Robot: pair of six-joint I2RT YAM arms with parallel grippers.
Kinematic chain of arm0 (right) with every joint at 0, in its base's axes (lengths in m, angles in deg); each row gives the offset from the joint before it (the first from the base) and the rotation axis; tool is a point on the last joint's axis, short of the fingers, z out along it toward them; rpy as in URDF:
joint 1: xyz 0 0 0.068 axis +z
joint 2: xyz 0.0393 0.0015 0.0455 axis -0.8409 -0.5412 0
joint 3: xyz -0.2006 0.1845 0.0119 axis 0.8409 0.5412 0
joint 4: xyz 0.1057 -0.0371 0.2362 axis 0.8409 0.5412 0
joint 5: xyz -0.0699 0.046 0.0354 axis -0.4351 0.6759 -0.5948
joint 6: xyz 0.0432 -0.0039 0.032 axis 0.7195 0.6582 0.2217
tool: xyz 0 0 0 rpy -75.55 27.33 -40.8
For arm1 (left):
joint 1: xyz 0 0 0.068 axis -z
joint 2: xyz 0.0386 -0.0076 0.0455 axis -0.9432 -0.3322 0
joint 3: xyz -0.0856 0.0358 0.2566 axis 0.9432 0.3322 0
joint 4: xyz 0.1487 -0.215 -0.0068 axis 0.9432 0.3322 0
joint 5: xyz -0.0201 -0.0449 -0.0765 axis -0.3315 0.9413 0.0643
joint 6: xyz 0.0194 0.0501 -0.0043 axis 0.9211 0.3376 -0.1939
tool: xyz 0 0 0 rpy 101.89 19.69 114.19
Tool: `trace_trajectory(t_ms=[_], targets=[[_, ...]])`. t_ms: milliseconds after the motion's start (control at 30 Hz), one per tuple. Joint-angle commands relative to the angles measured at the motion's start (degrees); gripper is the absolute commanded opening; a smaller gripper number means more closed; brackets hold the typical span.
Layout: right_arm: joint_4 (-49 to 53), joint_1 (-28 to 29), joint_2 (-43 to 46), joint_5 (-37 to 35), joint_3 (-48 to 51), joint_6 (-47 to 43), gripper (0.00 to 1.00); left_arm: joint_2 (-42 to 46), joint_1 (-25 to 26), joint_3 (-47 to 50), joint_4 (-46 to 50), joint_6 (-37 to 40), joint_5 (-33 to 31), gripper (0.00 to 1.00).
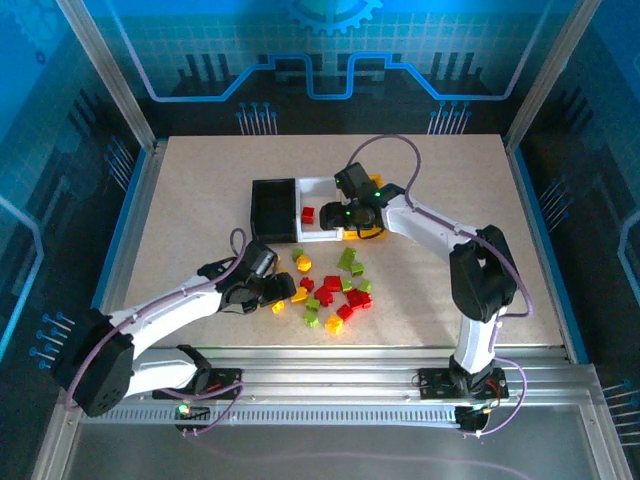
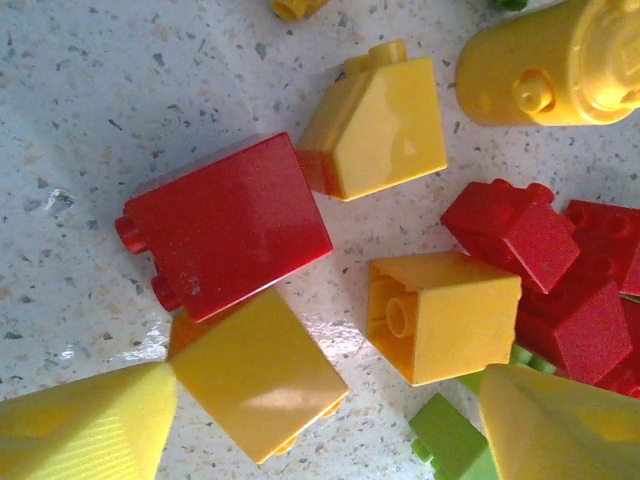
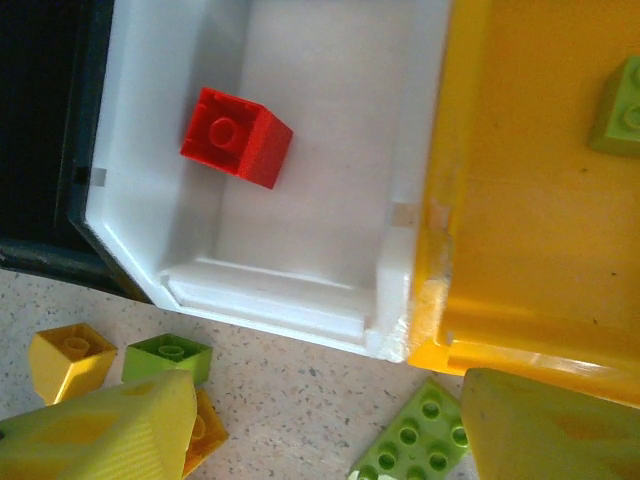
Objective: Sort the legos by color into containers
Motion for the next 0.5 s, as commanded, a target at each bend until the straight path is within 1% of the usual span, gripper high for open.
trace_trajectory(t_ms=[0,133,233,300,367,433,467], targets=[[-2.5,-0.9,3.5,0.5,1.9,0.7,0.72,-2.7,0.3,0.5,1.0,-0.9,-2.2,0.79],[-3.6,-1.8,4.8,1.2,4.1,0.8,0.72,-6.2,0.2,-0.8,3.0,-0.7,-2.3,0.76],[-4.1,-2.2,5.1,1.2,5.1,0.9,0.72,-5.3,0.2,-0.8,3.3,0.0,-3.1,0.77],[-4.5,-2.5,5.3,1.6,5.6,1.1,0.72,-4.9,0.2,-0.3,2.8,0.4,-3.8,0.76],[-4.8,-2.7,5.6,1.8,6.3,1.2,0.72,-5.7,0.2,-0.4,2.6,0.8,-4.7,0.74],[-4.9,-2.9,5.9,1.7,6.5,1.1,0.72,-7.0,0.2,-0.3,1.4,1.0,-4.4,0.7],[-4.8,-2.9,6.1,1.5,6.7,1.0,0.72,-7.8,0.2,-0.3,0.8,1.0,-4.2,0.66]])
